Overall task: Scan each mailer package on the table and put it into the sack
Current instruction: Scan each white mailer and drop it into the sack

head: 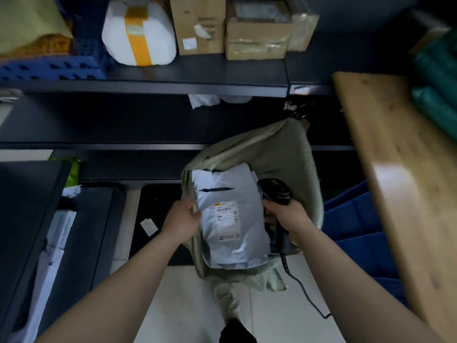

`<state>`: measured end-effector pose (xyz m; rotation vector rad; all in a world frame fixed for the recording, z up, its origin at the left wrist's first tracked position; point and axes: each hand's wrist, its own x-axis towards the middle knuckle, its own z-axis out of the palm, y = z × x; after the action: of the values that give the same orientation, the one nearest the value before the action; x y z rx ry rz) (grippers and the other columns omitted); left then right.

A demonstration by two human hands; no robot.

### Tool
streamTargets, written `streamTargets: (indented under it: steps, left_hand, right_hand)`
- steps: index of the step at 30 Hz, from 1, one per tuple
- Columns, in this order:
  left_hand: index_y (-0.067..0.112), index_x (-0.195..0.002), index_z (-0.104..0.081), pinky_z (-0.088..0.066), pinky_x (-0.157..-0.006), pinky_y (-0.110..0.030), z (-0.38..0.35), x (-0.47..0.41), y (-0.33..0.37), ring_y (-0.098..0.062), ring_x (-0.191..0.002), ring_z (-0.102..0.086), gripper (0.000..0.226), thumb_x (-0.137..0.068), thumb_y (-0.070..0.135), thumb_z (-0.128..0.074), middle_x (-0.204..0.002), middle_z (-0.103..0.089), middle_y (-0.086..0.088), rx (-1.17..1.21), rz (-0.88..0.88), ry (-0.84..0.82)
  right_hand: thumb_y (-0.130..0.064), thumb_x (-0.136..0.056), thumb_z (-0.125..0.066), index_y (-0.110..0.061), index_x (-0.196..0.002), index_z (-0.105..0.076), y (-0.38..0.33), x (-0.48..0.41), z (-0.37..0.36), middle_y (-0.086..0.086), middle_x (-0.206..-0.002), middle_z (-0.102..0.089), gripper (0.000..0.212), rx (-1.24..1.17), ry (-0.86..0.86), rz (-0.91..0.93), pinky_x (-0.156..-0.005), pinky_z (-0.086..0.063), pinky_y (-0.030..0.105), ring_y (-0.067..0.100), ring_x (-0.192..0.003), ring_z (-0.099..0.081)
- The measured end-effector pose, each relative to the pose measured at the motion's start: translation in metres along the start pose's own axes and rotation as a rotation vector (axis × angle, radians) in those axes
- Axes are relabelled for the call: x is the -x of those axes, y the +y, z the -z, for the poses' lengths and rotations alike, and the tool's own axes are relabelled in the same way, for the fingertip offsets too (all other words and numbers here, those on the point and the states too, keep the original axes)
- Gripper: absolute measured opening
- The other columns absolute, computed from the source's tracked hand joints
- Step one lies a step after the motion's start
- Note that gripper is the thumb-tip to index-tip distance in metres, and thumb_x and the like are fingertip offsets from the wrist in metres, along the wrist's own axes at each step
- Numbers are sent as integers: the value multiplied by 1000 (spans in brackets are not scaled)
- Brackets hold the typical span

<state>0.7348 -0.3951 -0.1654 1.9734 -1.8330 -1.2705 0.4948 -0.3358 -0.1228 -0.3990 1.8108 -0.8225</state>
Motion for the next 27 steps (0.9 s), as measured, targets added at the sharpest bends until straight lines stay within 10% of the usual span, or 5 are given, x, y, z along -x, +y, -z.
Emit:
streamTargets:
  steps: [5,19,27]
  left_hand:
    - [14,-134,-52,-46,-95,-35,14,65,61,-24,-113,-56,40,-96,26,-52,-133,-51,-7,-286,-293,15]
    - [20,-121,-58,-46,-89,-39,-70,282,280,-25,-108,-54,32,-97,36,-44,-120,-60,-1,-761,-1076,52]
    - [22,-124,-57,-45,-90,-38,-198,369,384,-23,-111,-55,35,-96,35,-42,-120,-59,0,-812,-1180,87]
  right_hand:
    - [-16,-90,-69,-4,-94,-65,-1,103,44,13,-76,-63,14,47,29,114,-55,-50,30,20,-56,-59]
    - [-30,-90,-68,-9,-97,-65,48,330,272,8,-78,-72,22,151,291,172,-55,-53,28,16,-53,-62]
    - [-29,-89,-69,-10,-102,-63,95,357,452,9,-80,-70,24,84,423,209,-57,-51,30,19,-57,-61]
